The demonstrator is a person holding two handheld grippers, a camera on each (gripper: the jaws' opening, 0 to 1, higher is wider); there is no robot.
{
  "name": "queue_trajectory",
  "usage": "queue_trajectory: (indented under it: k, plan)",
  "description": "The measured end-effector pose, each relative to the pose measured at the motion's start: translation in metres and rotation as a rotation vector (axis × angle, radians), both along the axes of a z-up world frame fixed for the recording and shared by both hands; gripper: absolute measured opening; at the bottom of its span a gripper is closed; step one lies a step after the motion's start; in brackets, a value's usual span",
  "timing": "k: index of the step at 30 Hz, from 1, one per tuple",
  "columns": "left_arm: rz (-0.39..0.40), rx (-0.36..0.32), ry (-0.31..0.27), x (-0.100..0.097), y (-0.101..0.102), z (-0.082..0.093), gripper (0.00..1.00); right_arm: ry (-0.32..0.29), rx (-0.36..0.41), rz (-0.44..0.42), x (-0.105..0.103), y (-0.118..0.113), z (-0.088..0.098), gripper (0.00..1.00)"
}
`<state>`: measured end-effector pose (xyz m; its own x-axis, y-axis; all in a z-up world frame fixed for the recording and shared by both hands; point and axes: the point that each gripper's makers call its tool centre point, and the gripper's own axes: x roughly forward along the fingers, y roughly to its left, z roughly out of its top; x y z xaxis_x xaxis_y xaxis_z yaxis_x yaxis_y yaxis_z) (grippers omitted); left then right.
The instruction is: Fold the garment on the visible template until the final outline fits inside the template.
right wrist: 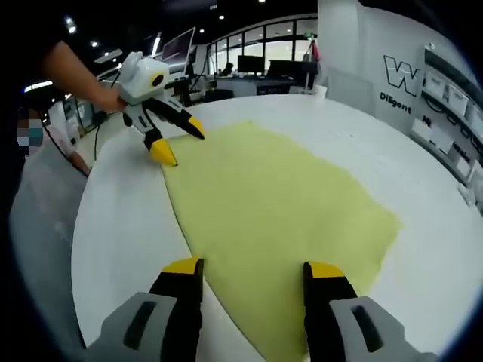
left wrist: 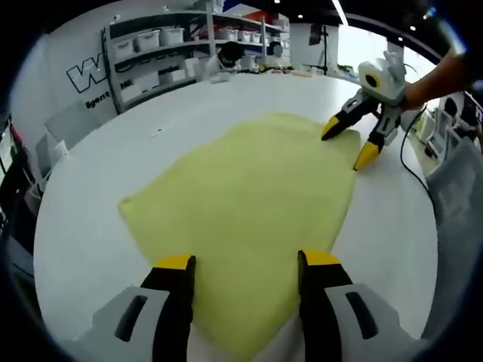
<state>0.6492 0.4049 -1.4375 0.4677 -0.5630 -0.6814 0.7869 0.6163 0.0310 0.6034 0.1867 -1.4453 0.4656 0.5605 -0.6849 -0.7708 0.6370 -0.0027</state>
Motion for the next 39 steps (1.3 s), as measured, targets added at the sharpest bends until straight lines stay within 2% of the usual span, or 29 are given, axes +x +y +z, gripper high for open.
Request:
queue_trajectory:
  k: [7, 14, 21, 24, 27, 32, 37, 39]
  plan:
    - [0.029, 0.016, -0.017, 0.0, 0.017, -0.001, 0.59, -0.007, -0.021, -0.027, 0.0, -0.017, 0.002, 0.48]
    - [0.049, 0.028, -0.014, -0.005, 0.034, -0.002, 0.57, 0.015, 0.002, -0.101, -0.003, -0.04, 0.004, 0.46]
    - [0.067, 0.036, -0.016, -0.013, 0.036, 0.003, 0.57, 0.023, 0.0, -0.147, -0.006, -0.057, 0.006, 0.47]
    - [0.068, 0.047, -0.022, -0.014, 0.035, 0.008, 0.55, 0.028, 0.015, -0.166, -0.004, -0.055, 0.014, 0.45]
    - [0.047, 0.051, -0.059, -0.012, 0.027, 0.016, 0.5, -0.029, 0.04, -0.166, 0.007, -0.041, 0.027, 0.41]
    - [0.042, 0.052, -0.054, -0.012, 0.019, 0.017, 0.51, -0.018, -0.006, -0.161, 0.014, -0.032, 0.015, 0.41]
    - [0.031, 0.071, -0.041, -0.016, 0.023, 0.01, 0.51, 0.004, -0.042, -0.142, 0.007, -0.041, 0.005, 0.42]
    - [0.036, 0.072, -0.038, -0.016, 0.027, 0.008, 0.52, 0.01, -0.046, -0.146, 0.003, -0.046, 0.005, 0.46]
